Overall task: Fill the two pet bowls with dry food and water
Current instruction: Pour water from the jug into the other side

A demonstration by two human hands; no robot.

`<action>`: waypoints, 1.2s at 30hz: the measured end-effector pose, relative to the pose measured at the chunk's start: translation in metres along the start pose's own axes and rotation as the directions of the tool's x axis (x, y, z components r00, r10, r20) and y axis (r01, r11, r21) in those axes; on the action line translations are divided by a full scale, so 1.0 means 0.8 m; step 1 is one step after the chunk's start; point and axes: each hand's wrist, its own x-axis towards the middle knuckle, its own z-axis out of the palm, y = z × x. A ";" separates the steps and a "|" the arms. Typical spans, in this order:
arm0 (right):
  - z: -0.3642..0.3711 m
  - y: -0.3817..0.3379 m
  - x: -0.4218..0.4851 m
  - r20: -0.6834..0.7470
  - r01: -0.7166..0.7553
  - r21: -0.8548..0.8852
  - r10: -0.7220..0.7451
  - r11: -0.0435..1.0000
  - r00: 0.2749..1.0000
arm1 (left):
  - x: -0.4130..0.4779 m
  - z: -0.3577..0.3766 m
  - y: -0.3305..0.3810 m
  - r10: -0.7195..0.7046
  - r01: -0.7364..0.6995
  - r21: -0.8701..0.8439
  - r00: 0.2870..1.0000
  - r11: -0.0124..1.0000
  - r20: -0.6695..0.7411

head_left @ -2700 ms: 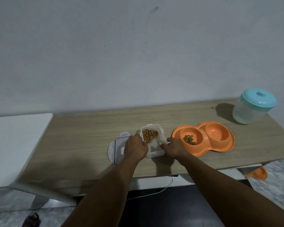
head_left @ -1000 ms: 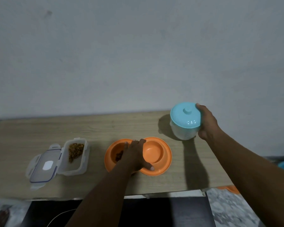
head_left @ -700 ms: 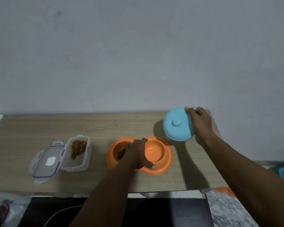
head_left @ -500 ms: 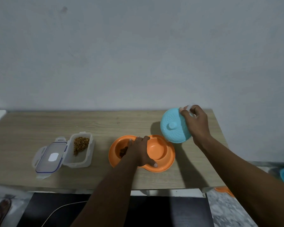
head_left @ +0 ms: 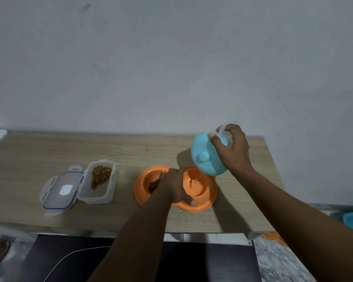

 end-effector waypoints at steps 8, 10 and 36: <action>-0.003 -0.021 0.010 0.009 0.073 0.006 -0.073 0.997 0.997 | -0.003 -0.002 0.004 -0.010 0.010 -0.003 1.000 1.000 0.002; -0.005 -0.026 0.013 0.009 0.086 0.008 -0.086 0.996 0.996 | -0.003 -0.002 0.005 -0.014 0.014 -0.001 1.000 1.000 0.003; -0.006 0.029 0.016 0.050 -0.382 0.382 0.393 0.842 0.918 | -0.004 -0.003 0.009 -0.026 0.026 0.002 1.000 1.000 0.010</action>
